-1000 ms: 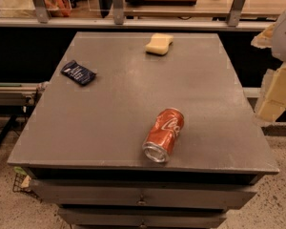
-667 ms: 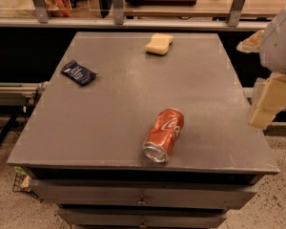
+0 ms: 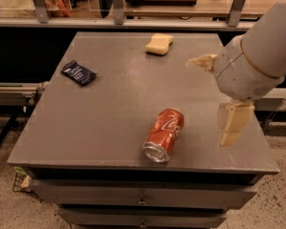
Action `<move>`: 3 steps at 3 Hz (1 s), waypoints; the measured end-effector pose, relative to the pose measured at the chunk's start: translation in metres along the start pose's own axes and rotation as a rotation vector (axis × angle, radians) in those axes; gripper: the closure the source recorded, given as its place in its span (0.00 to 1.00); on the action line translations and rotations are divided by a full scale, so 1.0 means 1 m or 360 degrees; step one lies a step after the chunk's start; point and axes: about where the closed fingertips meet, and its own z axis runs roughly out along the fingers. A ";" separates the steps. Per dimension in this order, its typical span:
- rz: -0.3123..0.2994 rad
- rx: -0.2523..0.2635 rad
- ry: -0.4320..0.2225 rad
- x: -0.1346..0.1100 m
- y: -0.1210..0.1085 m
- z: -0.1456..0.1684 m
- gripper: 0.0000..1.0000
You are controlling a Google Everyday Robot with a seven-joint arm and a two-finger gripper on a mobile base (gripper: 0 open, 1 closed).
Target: Pick coke can
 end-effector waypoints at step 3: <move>-0.0633 -0.0228 -0.0146 -0.046 0.000 0.060 0.00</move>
Offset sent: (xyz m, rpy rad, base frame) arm 0.0080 0.0656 -0.0593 -0.0869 0.0452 0.5165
